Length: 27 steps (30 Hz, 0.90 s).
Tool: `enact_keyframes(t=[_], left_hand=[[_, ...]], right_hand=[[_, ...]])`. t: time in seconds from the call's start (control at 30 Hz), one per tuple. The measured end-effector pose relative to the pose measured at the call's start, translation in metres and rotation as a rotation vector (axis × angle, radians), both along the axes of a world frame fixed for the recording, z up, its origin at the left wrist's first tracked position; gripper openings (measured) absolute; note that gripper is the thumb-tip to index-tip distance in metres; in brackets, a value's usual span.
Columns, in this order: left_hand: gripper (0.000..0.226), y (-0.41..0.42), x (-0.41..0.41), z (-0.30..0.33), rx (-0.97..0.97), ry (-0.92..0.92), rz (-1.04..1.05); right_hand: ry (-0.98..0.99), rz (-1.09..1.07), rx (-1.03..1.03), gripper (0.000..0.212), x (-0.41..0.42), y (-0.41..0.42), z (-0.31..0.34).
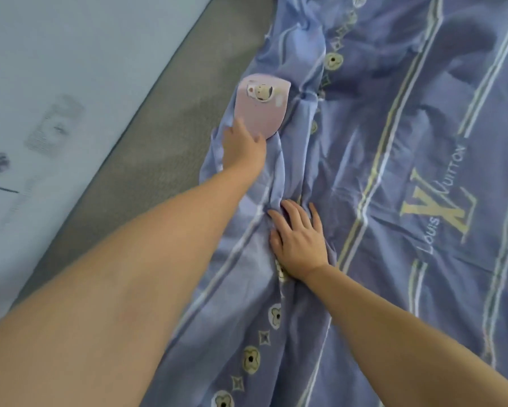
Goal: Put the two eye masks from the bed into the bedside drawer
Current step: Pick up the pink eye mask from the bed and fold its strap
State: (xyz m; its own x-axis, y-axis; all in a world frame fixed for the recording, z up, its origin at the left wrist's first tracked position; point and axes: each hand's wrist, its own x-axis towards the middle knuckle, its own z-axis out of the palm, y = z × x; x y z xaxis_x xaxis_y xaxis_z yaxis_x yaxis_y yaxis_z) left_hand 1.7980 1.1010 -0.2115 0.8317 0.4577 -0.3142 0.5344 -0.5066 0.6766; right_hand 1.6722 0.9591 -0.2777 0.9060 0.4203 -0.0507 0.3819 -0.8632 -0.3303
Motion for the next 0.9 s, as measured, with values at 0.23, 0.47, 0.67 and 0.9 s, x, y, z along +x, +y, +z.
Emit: enact_keyframes(t=[0.23,0.47,0.67,0.9], left_hand=[[0.072,-0.001,0.065,-0.031,-0.206,-0.012,0.354],[0.034,0.008,0.007,-0.029,-0.381,0.105,0.283],[0.035,0.040,-0.128,0.051,-0.720,0.152,0.186],[0.023,0.062,-0.311,0.222,-0.950,-0.057,0.000]], right_hand=[[-0.098,0.018,0.060,0.043,0.000,-0.004,-0.019],[0.005,0.008,0.027,0.042,0.002,-0.002,-0.010],[0.405,-0.181,0.218,0.045,0.003,0.003,0.065],[0.435,0.094,0.668,0.054,-0.120,0.045,0.272]])
